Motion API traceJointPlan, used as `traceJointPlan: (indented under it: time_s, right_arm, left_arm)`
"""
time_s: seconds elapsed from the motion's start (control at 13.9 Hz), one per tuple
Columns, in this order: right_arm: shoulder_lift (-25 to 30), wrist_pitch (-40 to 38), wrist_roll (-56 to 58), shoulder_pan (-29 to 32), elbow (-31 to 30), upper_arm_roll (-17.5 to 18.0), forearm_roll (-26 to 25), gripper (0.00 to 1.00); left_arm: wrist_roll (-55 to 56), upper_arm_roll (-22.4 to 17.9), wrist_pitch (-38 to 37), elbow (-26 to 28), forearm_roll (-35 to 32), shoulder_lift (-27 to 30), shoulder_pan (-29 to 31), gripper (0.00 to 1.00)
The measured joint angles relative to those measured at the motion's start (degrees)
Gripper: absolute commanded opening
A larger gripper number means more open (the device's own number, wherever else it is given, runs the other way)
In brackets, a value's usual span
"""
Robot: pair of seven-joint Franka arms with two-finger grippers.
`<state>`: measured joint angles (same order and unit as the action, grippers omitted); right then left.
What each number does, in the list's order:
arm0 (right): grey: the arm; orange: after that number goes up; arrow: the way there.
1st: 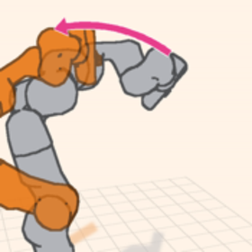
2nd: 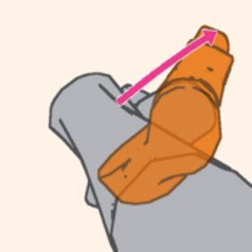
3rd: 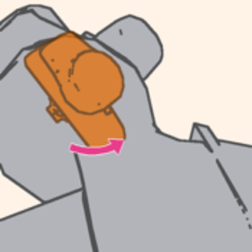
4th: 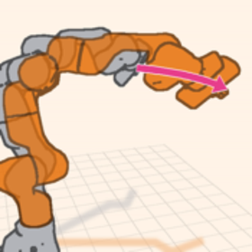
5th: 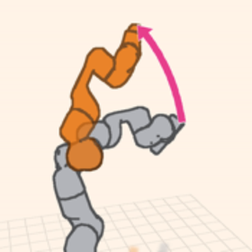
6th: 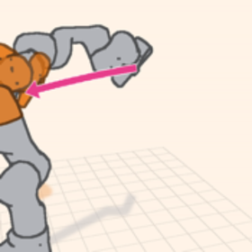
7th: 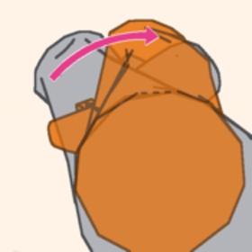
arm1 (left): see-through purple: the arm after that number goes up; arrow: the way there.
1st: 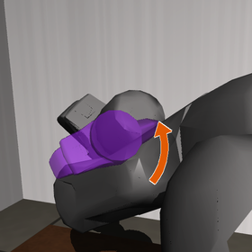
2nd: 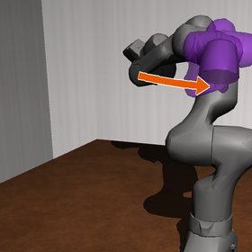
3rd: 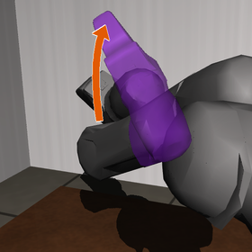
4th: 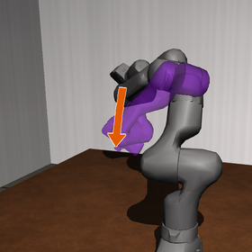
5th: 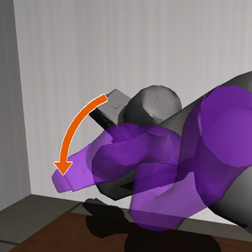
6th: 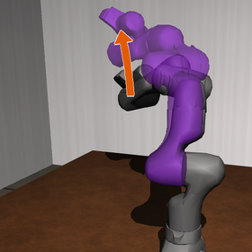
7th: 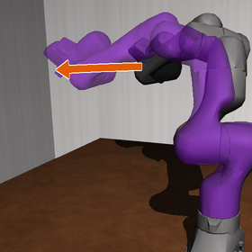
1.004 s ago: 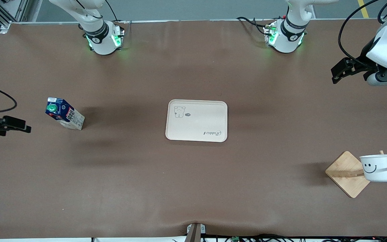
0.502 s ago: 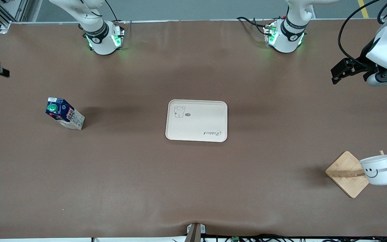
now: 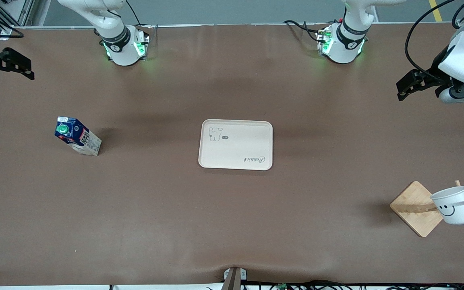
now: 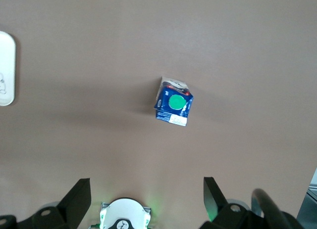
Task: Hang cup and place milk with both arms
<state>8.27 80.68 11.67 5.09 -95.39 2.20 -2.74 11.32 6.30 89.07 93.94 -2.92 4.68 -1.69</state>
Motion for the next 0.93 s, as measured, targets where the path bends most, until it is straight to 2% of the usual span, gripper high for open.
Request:
traceJointPlan:
  time_s: [0.36,0.93]
  right_arm:
    - [-1.17,1.72,4.78,2.41,2.53,-1.52,1.51,1.0]
    - [-1.47,1.34,2.0,2.4,3.38,-1.28,1.6,1.0]
  left_arm:
    - [-0.02,0.01,0.0,-0.09,0.0,0.0,-0.02,1.0]
    - [-0.02,-0.29,-0.09,-0.22,2.61,0.0,0.13,1.0]
